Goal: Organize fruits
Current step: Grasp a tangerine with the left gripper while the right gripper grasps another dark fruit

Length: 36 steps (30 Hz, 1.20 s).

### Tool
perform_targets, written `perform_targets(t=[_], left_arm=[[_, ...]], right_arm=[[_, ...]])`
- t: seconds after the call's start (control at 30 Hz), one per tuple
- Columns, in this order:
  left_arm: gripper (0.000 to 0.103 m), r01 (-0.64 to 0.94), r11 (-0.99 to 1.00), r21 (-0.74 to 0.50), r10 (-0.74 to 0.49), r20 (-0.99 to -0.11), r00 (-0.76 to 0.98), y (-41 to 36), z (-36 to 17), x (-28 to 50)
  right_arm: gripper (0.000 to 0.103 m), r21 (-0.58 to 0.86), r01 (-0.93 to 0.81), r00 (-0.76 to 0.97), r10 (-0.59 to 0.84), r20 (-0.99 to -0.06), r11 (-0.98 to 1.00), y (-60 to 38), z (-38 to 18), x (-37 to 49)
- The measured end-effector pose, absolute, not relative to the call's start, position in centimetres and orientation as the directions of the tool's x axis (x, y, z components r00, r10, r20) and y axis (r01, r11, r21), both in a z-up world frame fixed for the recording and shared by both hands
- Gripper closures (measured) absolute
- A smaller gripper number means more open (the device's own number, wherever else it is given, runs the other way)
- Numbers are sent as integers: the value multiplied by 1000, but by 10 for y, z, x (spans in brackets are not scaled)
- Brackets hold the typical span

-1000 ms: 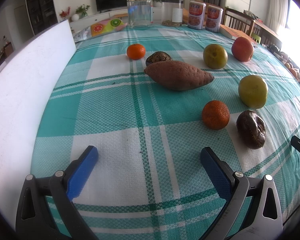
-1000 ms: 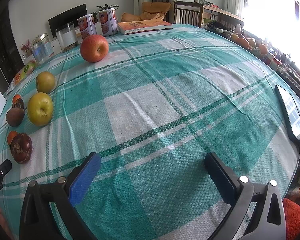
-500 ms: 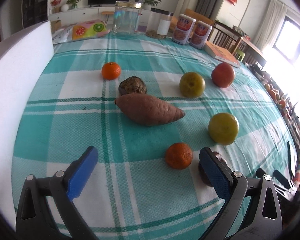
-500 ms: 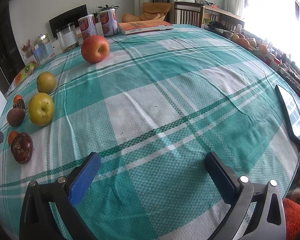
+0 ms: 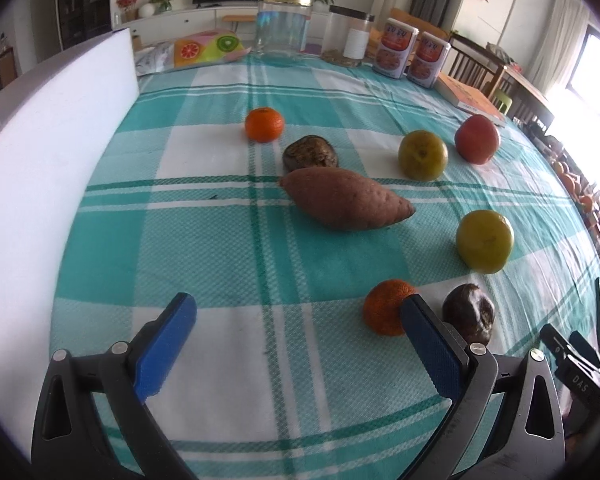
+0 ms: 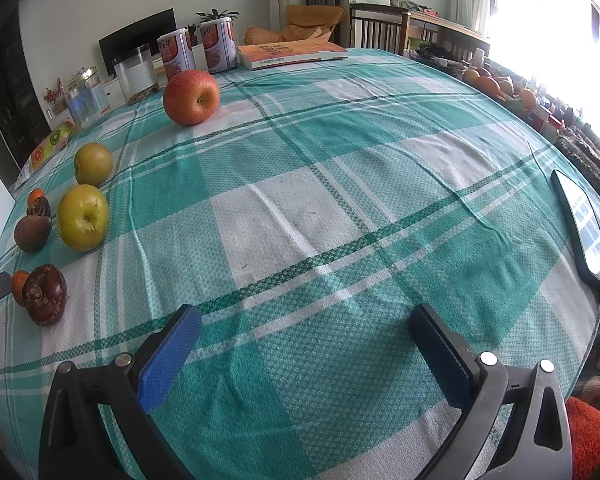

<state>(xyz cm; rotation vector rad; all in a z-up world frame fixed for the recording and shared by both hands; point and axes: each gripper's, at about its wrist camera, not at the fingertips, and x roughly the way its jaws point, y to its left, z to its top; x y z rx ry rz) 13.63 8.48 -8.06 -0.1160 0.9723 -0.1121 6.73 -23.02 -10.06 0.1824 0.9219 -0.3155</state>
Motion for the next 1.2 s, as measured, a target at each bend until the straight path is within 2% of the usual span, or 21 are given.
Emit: perform_targets(t=[0.1,0.2,0.33,0.43,0.53,0.57,0.63,0.67,0.7,0.73,0.8,0.9,0.93,1.0,1.07,1.2], left_arm=[[2,-8,992,-126,-101,-830,548,106,-81,120],[2,-1,989,-146,-121,-826,550,116,-79,106],[2,129,978,-166,-210,-803,557,97,-72,100],[4,224,968,-117,-227,-791,568,70,-69,103],[5,281,959,-28,-191,-796,574,48,-73,105],[9,289,957,-14,-184,-800,571,44,-75,105],[32,300,954,-17,-186,-817,546,41,-80,105],[36,303,953,-24,-191,-824,533,40,-83,106],[46,304,952,-33,-197,-827,527,41,-85,106],[60,307,951,-38,-202,-827,525,40,-86,106],[72,309,950,-42,-209,-820,534,40,-86,105],[73,287,955,-81,-236,-793,562,47,-77,100],[73,275,957,-94,-241,-785,571,51,-72,96],[73,257,958,-124,-255,-775,578,59,-64,89],[73,239,959,-151,-265,-772,578,69,-56,80],[73,198,960,-197,-277,-762,585,94,-41,61]], right_arm=[[0,20,344,563,-189,-805,939,-230,-101,67],[0,19,344,563,-189,-805,939,-230,-101,68],[0,19,343,562,-189,-805,939,-230,-100,68],[0,20,343,563,-188,-805,939,-230,-100,68],[0,20,342,563,-188,-805,940,-230,-100,68],[0,21,341,563,-186,-805,940,-230,-100,67],[0,25,340,566,-183,-804,940,-230,-100,67],[0,33,340,570,-178,-802,940,-230,-100,66],[0,46,336,577,-167,-799,941,-231,-99,65],[0,73,327,591,-144,-793,942,-232,-98,64],[0,143,270,635,-64,-770,952,-229,-93,60],[6,292,71,678,168,-716,954,-211,-85,58],[14,341,0,663,256,-704,940,-202,-85,61],[20,397,-92,599,370,-710,913,-178,-89,73],[31,403,-135,551,407,-729,905,-153,-92,88],[32,343,-202,521,397,-755,917,-105,-86,113]])
